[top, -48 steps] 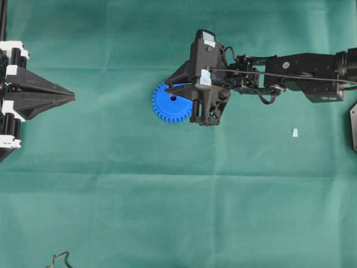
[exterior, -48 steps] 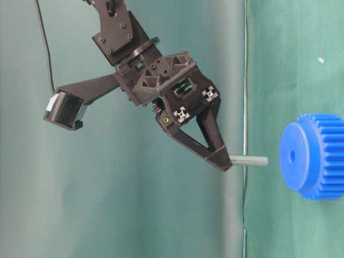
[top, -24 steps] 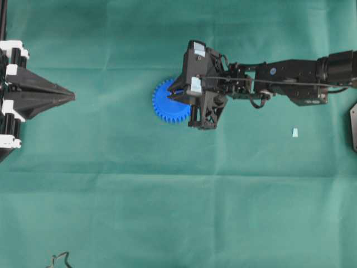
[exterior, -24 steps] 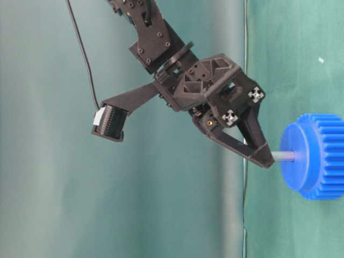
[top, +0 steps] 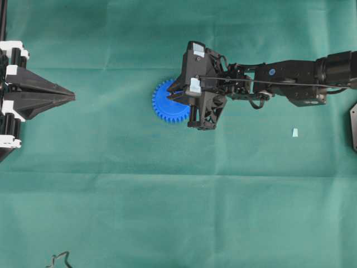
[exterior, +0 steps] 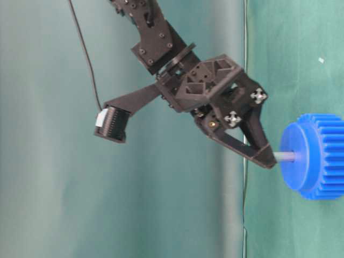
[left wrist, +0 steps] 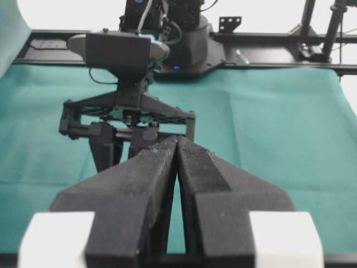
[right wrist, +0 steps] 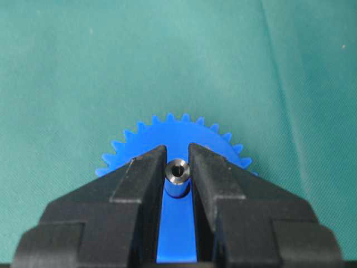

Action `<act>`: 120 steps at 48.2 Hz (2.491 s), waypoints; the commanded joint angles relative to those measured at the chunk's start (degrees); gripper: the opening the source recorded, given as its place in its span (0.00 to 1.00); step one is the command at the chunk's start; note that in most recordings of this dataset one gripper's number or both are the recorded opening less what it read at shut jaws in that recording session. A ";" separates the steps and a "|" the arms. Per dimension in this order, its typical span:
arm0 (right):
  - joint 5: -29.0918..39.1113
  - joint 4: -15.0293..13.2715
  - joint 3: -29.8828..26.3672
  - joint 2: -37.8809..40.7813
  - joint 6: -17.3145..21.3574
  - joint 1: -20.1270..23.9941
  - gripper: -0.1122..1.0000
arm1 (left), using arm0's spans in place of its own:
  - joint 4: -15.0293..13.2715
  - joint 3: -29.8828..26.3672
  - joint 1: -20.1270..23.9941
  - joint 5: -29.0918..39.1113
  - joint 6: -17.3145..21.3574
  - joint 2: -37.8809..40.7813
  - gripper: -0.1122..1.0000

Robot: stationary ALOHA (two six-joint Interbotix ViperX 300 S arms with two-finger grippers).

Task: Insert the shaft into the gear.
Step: 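Lower the shaft into the gear's centre hole with the right gripper, then open the right gripper and retract it to the right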

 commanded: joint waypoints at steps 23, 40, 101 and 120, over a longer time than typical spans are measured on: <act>-1.49 0.09 -0.79 1.85 0.09 0.09 0.25 | 0.09 -1.49 -0.09 -0.18 0.00 0.35 0.10; -1.49 0.18 -0.79 1.93 0.18 0.00 0.54 | 0.09 -1.49 -0.09 -0.09 0.00 0.35 0.10; 0.09 0.09 13.10 -27.51 0.09 0.53 0.94 | 0.09 -1.67 -0.09 0.09 0.00 -0.53 0.10; -3.78 0.35 27.95 -46.41 0.09 0.62 0.94 | 0.09 -1.76 -0.09 2.46 0.00 -1.32 0.10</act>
